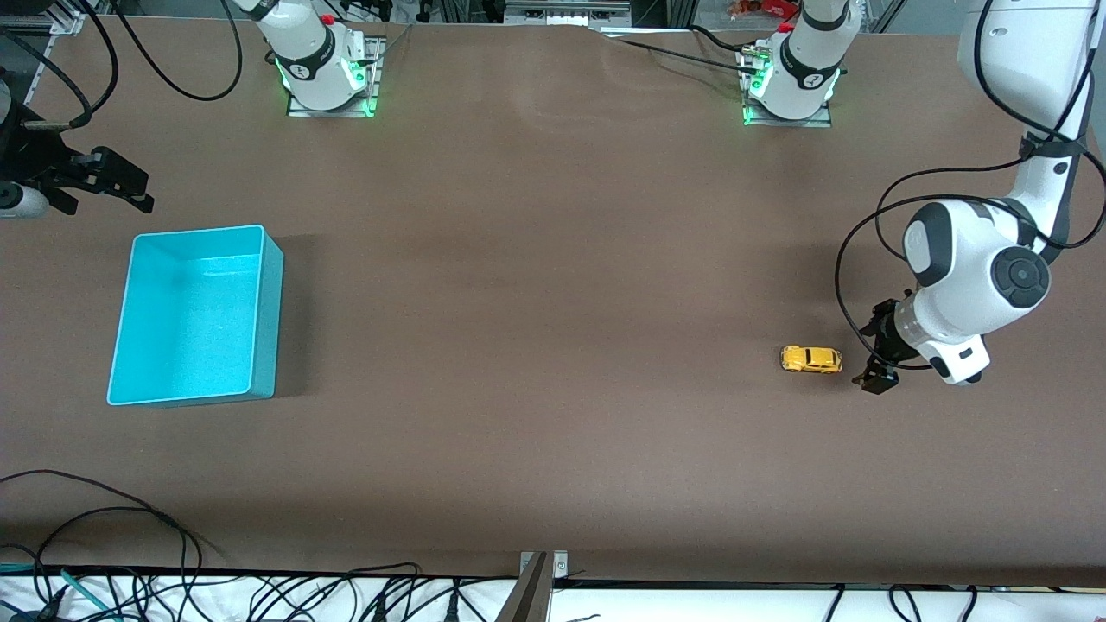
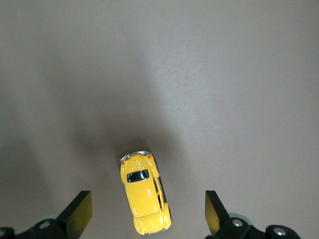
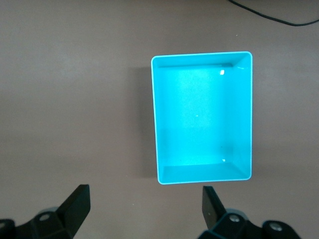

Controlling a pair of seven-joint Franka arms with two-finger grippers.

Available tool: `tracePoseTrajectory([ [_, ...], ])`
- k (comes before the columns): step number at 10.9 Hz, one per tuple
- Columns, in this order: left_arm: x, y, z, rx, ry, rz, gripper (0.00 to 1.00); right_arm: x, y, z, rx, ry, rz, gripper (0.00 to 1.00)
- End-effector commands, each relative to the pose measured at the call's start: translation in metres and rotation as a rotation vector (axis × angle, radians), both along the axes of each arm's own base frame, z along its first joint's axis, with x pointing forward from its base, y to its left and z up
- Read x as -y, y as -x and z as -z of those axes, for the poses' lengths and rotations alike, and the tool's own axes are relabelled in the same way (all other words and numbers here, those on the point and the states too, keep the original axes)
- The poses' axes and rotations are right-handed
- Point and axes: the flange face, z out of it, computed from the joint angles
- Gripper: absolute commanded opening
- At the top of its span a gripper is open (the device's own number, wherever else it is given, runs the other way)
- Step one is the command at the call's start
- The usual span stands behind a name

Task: Wind up and store yellow beetle car
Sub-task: 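Lower the left gripper over the car and close on it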

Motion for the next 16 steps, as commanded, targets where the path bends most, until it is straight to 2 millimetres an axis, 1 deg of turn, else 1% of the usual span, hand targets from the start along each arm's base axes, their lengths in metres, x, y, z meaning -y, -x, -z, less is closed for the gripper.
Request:
tracePoseTrajectory([
  [1, 0.021, -0.001, 0.027, -0.031, 0.025, -0.104, 1.00, 0.001, -0.002, -0.009, 0.001, 0.005, 0.010, 1.00],
  [2, 0.027, -0.001, 0.033, -0.038, 0.024, -0.097, 1.00, 0.001, -0.002, -0.009, 0.003, 0.005, 0.010, 1.00],
  [3, 0.027, -0.001, 0.037, -0.043, 0.025, -0.098, 1.00, 0.001, -0.002, -0.009, 0.003, 0.005, 0.008, 1.00],
  [4, 0.034, 0.001, 0.045, -0.057, 0.030, -0.088, 1.00, 0.001, -0.002, -0.009, 0.003, 0.005, 0.008, 1.00],
  [5, 0.034, 0.002, 0.055, -0.073, 0.029, -0.088, 1.00, 0.001, -0.002, -0.009, 0.003, 0.005, 0.008, 1.00],
  [7, 0.034, 0.003, 0.059, -0.079, 0.029, -0.094, 1.00, 0.001, -0.002, -0.009, 0.003, 0.005, 0.008, 1.00],
  [11, 0.035, 0.003, 0.075, -0.075, 0.027, -0.135, 0.99, 0.001, -0.002, -0.009, 0.003, 0.005, 0.007, 1.00],
  [12, 0.035, 0.003, 0.076, -0.077, 0.026, -0.135, 0.92, 0.001, -0.002, -0.009, 0.003, 0.005, 0.007, 1.00],
  [13, 0.035, 0.004, 0.077, -0.078, 0.023, -0.146, 0.71, 0.001, -0.002, -0.009, 0.003, 0.005, 0.007, 1.00],
  [14, 0.039, 0.004, 0.077, -0.079, 0.018, -0.144, 0.46, 0.001, -0.002, -0.009, 0.003, 0.005, 0.008, 1.00],
  [15, 0.038, 0.004, 0.077, -0.078, 0.016, -0.144, 0.18, 0.001, -0.002, -0.009, 0.003, 0.005, 0.007, 1.00],
  [16, 0.037, 0.003, 0.076, -0.077, 0.016, -0.146, 0.00, 0.001, -0.002, -0.009, 0.003, 0.005, 0.008, 1.00],
])
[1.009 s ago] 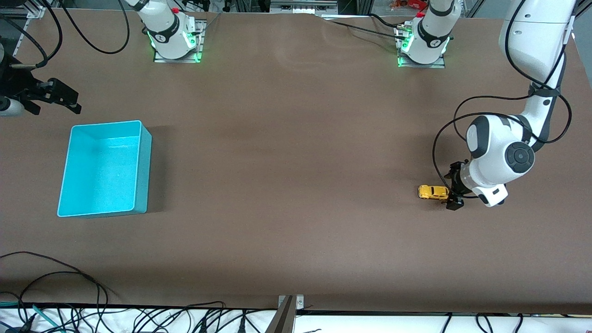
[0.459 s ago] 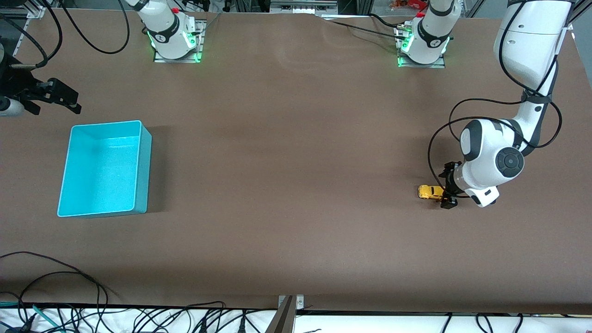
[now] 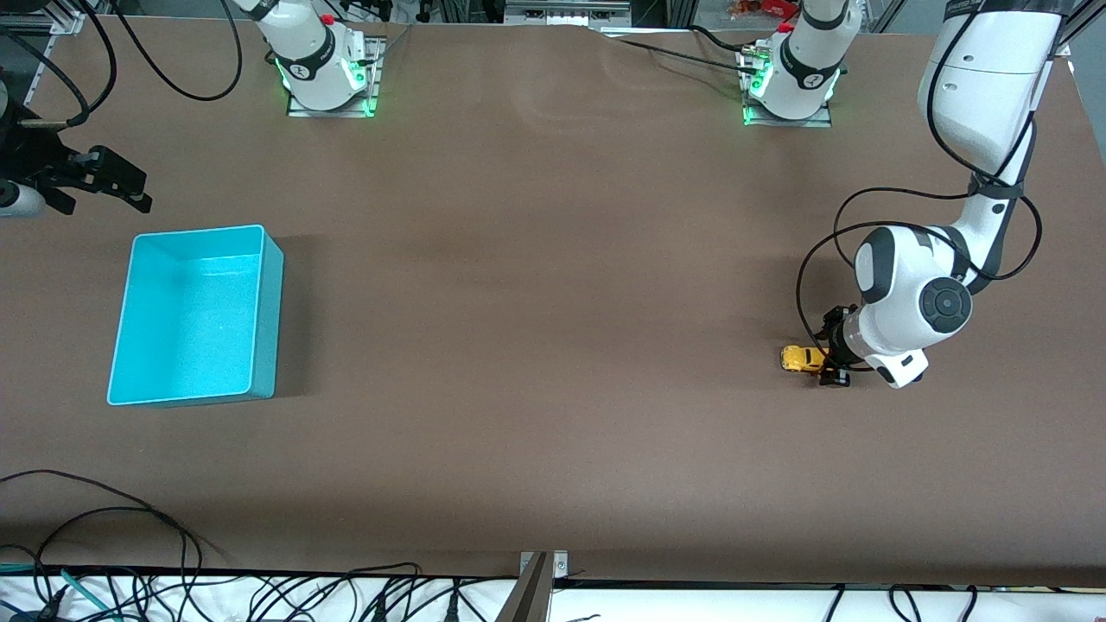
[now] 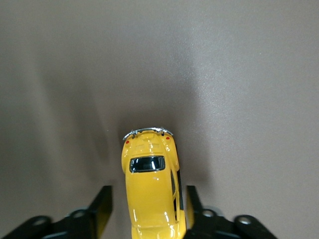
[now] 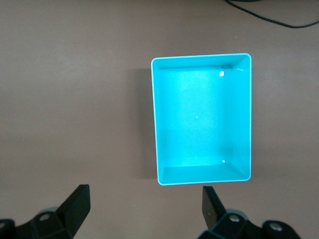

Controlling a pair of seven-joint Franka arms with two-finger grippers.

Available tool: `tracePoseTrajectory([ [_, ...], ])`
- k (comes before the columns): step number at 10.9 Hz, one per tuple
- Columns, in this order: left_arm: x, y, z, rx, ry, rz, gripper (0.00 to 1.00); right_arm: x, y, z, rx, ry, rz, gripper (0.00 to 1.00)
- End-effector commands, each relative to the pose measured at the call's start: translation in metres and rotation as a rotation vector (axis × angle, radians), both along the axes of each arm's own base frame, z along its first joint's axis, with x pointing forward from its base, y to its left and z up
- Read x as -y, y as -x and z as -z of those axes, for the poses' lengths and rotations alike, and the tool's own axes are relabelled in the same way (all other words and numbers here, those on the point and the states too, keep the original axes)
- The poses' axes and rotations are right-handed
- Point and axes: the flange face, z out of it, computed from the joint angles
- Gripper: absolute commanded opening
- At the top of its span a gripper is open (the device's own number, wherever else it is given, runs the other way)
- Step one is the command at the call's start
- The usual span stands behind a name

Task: Wind up and store yellow beetle car
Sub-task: 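Lower the left gripper over the car and close on it, then drag the car back and forth on the table with the left gripper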

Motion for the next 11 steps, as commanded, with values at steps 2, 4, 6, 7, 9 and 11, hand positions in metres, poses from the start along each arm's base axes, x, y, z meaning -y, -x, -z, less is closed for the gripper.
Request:
tracePoseTrajectory([
  [2, 0.005, -0.005, -0.003, 0.011, 0.008, -0.022, 0.00, 0.001, -0.002, -0.007, -0.003, 0.005, 0.008, 1.00],
  [4, 0.018, -0.012, -0.016, 0.021, 0.008, -0.106, 0.00, 0.001, -0.002, -0.007, -0.002, 0.005, 0.007, 1.00],
  [6, 0.045, -0.008, -0.023, -0.004, 0.007, -0.179, 0.00, 0.001, -0.002, -0.007, -0.003, 0.005, 0.008, 1.00],
  [7, 0.062, -0.005, -0.023, -0.009, 0.004, -0.190, 0.00, 0.001, -0.002, -0.007, -0.002, 0.005, 0.008, 1.00],
  [9, 0.088, 0.001, -0.019, -0.024, 0.012, -0.195, 0.00, 0.001, -0.002, -0.007, -0.003, 0.005, 0.007, 1.00],
  [11, 0.098, 0.004, -0.013, -0.034, 0.018, -0.164, 0.00, 0.002, -0.002, -0.007, -0.002, 0.005, 0.010, 1.00],
])
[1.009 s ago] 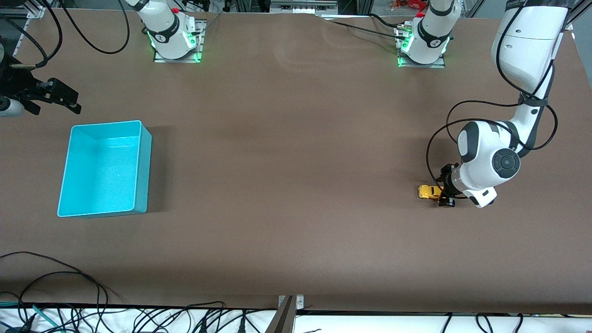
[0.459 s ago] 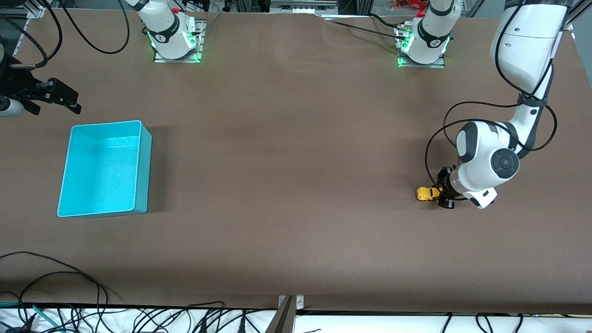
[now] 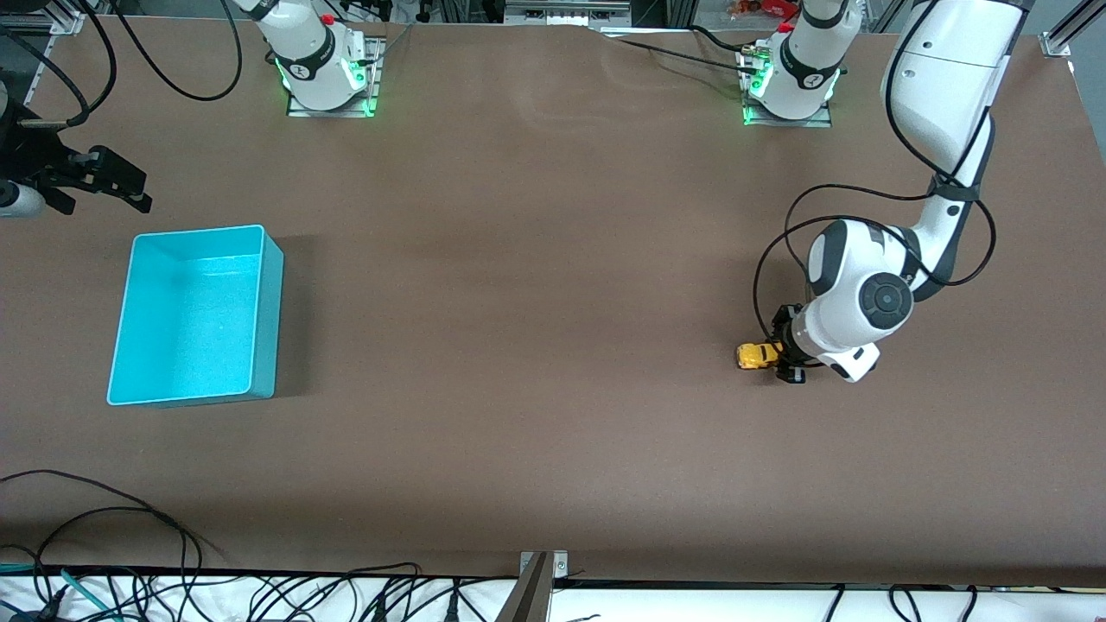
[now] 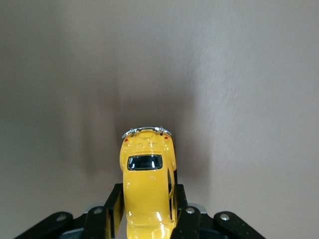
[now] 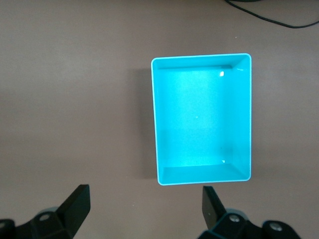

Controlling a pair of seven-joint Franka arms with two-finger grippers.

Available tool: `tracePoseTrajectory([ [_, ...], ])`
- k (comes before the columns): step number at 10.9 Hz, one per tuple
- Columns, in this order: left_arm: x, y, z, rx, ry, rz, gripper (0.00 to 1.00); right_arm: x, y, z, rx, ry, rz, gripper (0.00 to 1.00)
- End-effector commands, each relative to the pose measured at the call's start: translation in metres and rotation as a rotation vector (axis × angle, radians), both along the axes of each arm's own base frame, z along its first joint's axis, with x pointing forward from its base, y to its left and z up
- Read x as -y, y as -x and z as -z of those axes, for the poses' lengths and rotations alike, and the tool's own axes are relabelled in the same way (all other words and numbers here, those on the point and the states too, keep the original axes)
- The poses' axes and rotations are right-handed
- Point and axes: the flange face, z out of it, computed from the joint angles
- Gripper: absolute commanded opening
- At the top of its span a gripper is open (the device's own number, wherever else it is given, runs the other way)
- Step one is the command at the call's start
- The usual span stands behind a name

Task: Wind up and store yellow beetle car
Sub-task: 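Drag the car back and forth on the table with the left gripper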

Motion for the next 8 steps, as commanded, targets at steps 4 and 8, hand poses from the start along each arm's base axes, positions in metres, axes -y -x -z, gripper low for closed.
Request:
tracePoseTrajectory([
  [4, -0.007, 0.003, 0.013, -0.030, 0.019, 0.071, 0.00, 0.001, -0.002, -0.006, -0.003, 0.005, 0.007, 1.00],
  [8, -0.035, 0.004, 0.045, -0.058, -0.003, 0.100, 0.00, 0.002, -0.002, -0.007, -0.002, 0.005, 0.010, 1.00],
])
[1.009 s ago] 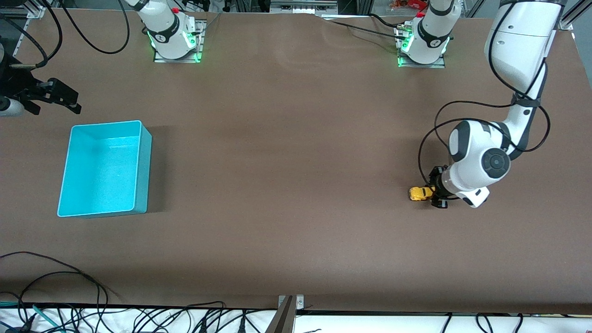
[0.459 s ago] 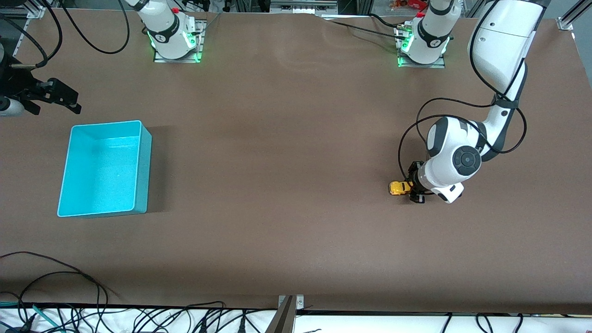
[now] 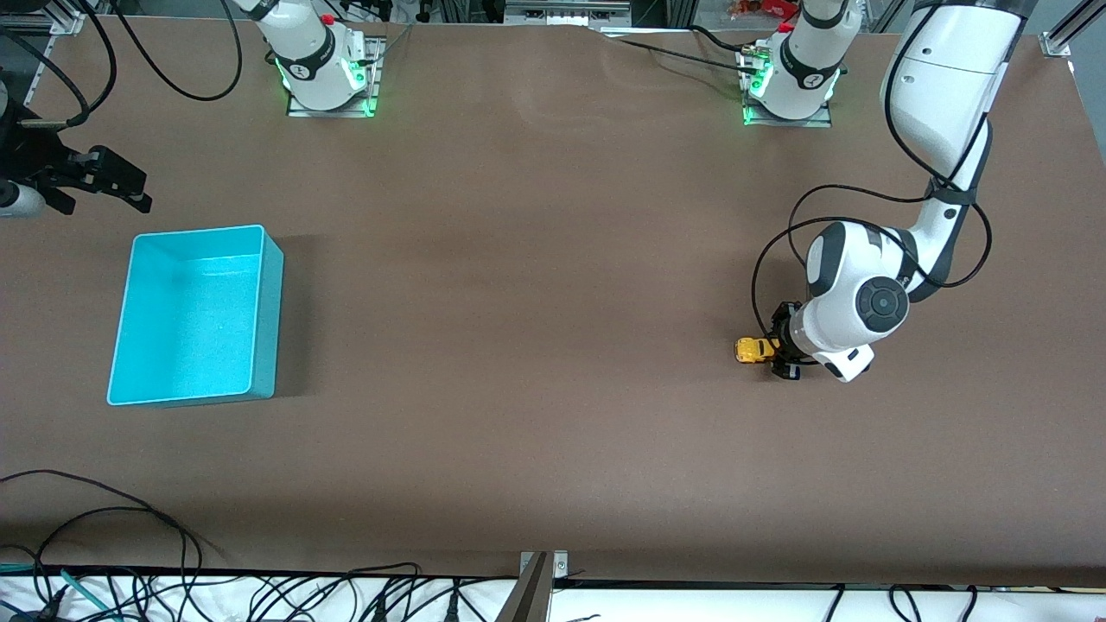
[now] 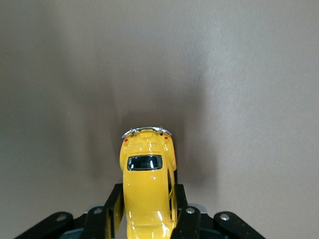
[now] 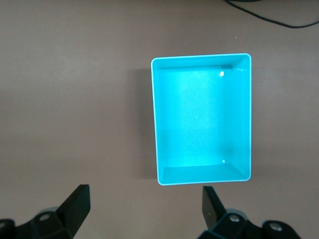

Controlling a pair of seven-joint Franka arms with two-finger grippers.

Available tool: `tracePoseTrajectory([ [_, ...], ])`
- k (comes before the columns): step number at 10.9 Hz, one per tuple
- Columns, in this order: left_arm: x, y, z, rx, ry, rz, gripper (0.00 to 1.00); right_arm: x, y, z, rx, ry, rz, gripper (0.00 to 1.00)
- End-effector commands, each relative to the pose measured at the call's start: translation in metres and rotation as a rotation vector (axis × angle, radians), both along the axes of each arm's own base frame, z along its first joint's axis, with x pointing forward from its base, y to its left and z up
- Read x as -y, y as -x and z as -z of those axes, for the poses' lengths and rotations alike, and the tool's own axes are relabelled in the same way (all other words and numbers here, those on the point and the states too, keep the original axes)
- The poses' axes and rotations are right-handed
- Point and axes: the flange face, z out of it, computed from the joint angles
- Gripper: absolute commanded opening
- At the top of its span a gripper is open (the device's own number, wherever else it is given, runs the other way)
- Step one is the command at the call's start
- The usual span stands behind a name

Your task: Wind up and store yellow beetle car

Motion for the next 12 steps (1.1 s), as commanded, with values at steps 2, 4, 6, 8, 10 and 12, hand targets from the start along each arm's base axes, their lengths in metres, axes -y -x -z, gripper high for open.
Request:
tracePoseTrajectory([
  [2, -0.045, 0.000, 0.045, -0.027, -0.028, 0.025, 0.00, 0.001, -0.002, -0.006, -0.003, 0.005, 0.008, 1.00],
  [4, -0.067, -0.001, 0.048, -0.030, -0.050, -0.002, 0.00, 0.000, -0.002, -0.005, -0.008, 0.005, -0.001, 1.00],
  [6, -0.083, -0.006, 0.048, -0.023, -0.075, 0.009, 0.00, -0.003, -0.003, -0.003, -0.011, 0.003, -0.003, 1.00],
  [8, -0.090, -0.004, 0.057, -0.035, -0.094, 0.017, 0.00, -0.002, -0.003, -0.002, -0.012, 0.003, 0.002, 1.00],
  [10, -0.102, -0.008, 0.056, -0.029, -0.119, 0.033, 0.00, -0.001, -0.003, -0.004, -0.009, 0.003, 0.003, 1.00],
  [12, -0.111, -0.008, 0.055, -0.029, -0.131, 0.040, 0.00, -0.001, -0.003, -0.003, -0.011, 0.003, 0.002, 1.00],
])
